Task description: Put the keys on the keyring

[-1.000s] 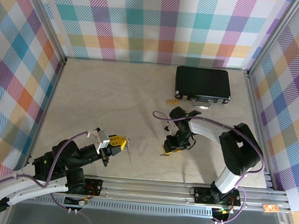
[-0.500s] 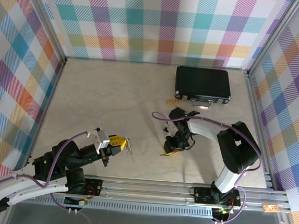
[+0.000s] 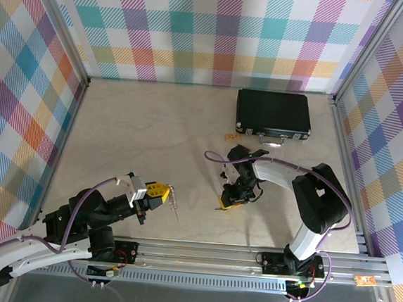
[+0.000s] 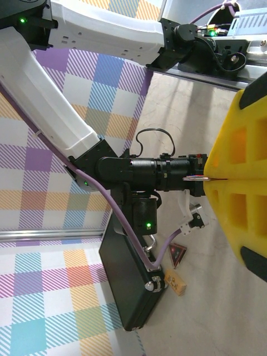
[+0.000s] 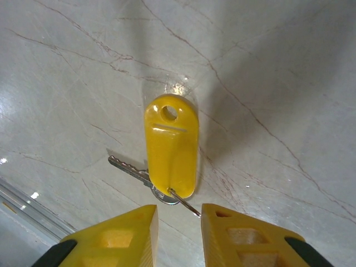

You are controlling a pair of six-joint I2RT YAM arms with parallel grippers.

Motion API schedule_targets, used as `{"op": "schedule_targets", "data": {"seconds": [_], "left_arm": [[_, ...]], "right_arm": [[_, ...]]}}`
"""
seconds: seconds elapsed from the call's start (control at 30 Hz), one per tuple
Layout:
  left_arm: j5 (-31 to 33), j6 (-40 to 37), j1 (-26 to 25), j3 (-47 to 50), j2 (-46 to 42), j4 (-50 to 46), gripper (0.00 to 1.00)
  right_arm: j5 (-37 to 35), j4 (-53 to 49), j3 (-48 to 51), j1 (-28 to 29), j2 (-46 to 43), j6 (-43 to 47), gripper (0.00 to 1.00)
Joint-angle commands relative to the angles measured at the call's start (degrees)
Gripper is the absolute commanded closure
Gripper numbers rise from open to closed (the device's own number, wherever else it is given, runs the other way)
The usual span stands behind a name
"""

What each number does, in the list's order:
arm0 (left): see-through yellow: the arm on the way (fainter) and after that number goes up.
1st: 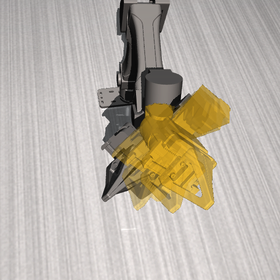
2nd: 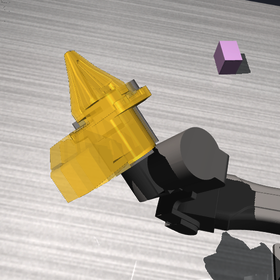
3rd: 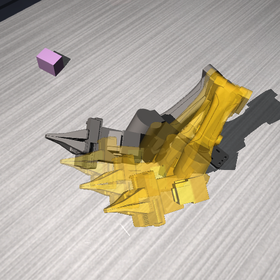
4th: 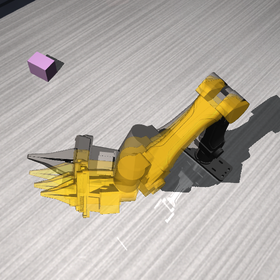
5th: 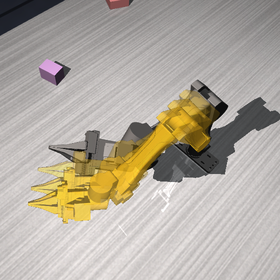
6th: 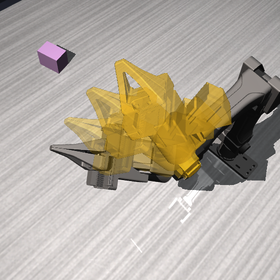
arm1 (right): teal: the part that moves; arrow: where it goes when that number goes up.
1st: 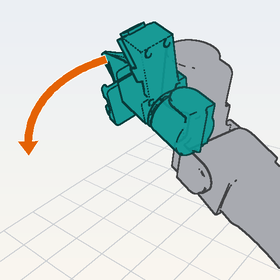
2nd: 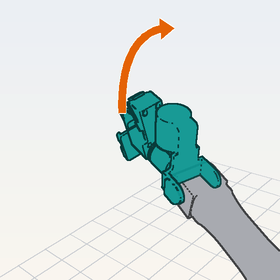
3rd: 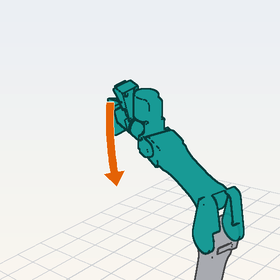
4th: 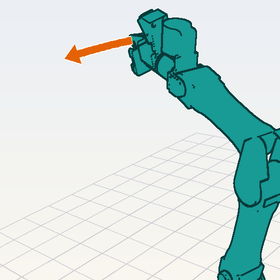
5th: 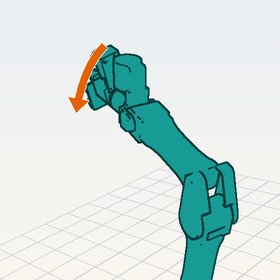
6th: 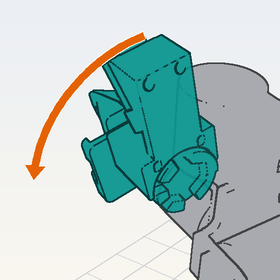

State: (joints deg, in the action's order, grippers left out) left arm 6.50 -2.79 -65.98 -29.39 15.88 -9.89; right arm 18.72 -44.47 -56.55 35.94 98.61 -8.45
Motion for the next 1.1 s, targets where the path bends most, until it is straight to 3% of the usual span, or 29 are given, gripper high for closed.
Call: {"op": "schedule_targets", "data": {"seconds": [0.0,0.27,1.07], "left_arm": [[-0.17,-0.46,-0.48,-0.36,-0.92,3.36,1.0],[-0.17,-0.44,-0.46,-0.41,-0.93,3.3,1.0],[0.53,-0.25,-0.47,-0.52,-1.59,2.84,1.0]], "right_arm": [[0.73,-0.25,0.65,-0.27,0.62,0.66,0.71],[0.52,-0.01,0.4,-0.29,1.11,1.06,0.66],[1.93,1.03,0.04,-0.04,2.43,1.81,0.76]]}}
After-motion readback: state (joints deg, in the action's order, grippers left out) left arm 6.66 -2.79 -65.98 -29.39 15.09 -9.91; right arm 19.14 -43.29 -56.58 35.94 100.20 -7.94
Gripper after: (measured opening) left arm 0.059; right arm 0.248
